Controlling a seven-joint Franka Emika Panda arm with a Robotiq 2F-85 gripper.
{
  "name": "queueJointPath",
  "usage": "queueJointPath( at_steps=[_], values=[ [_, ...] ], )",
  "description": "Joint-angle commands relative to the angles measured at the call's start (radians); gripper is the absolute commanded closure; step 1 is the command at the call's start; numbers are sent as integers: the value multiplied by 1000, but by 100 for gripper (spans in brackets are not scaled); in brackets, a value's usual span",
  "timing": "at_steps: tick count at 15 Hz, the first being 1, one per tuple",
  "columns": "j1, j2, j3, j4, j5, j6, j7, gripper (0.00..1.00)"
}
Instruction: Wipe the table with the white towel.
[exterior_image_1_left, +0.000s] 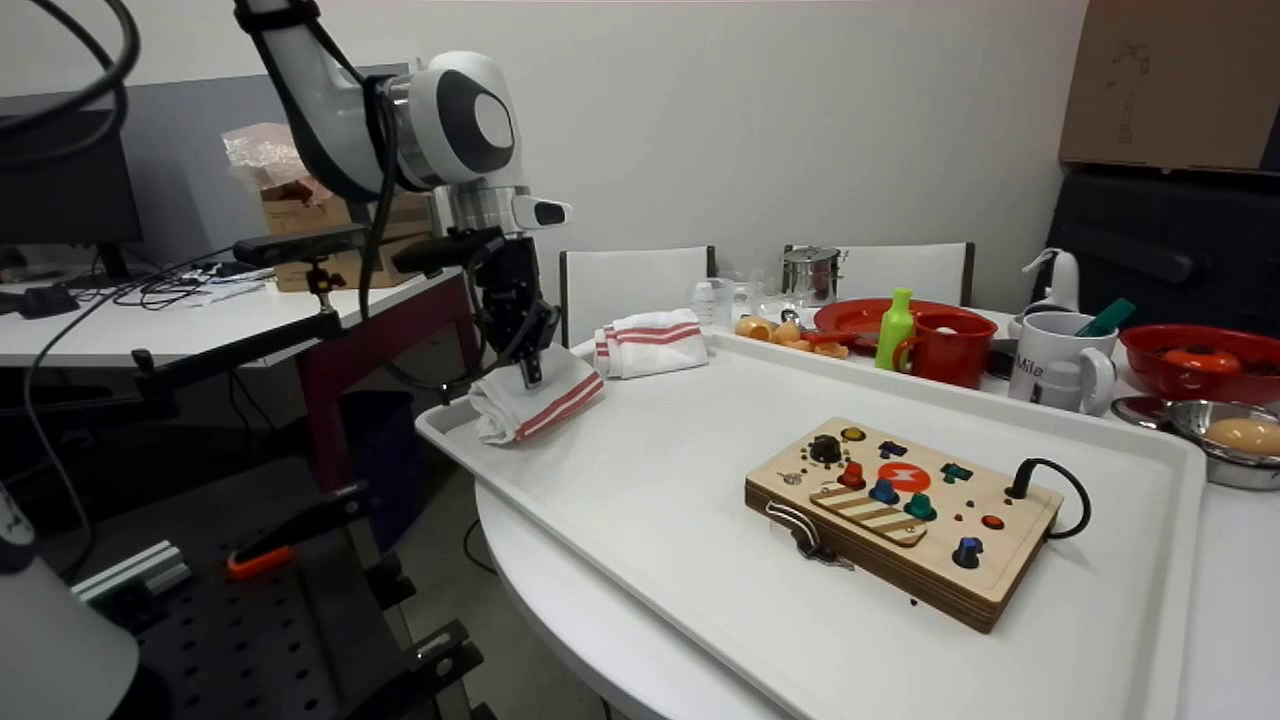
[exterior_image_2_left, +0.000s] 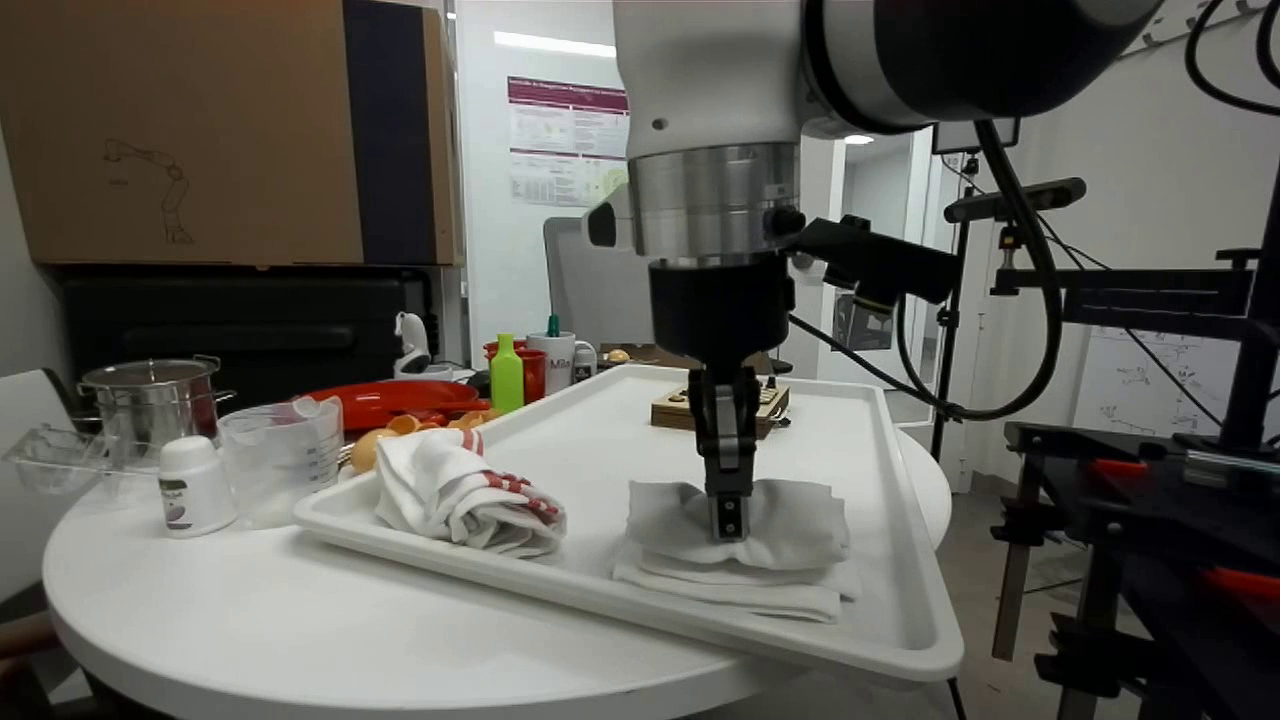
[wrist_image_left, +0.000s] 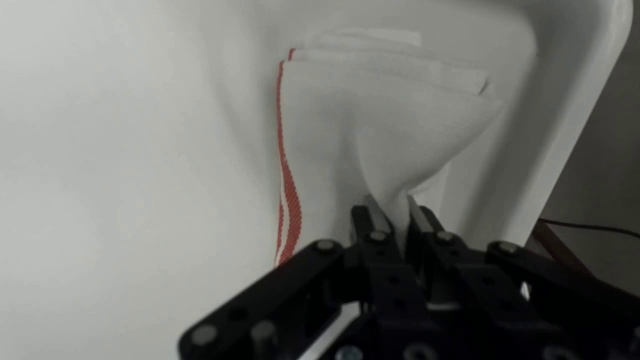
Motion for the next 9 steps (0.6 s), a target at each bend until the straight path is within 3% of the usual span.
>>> queueJointPath(
  at_steps=[1, 9],
  values=[
    [27, 56, 0, 66, -60, -38, 33, 97],
    [13, 119, 5, 110, -39, -59, 3, 97]
  ],
)
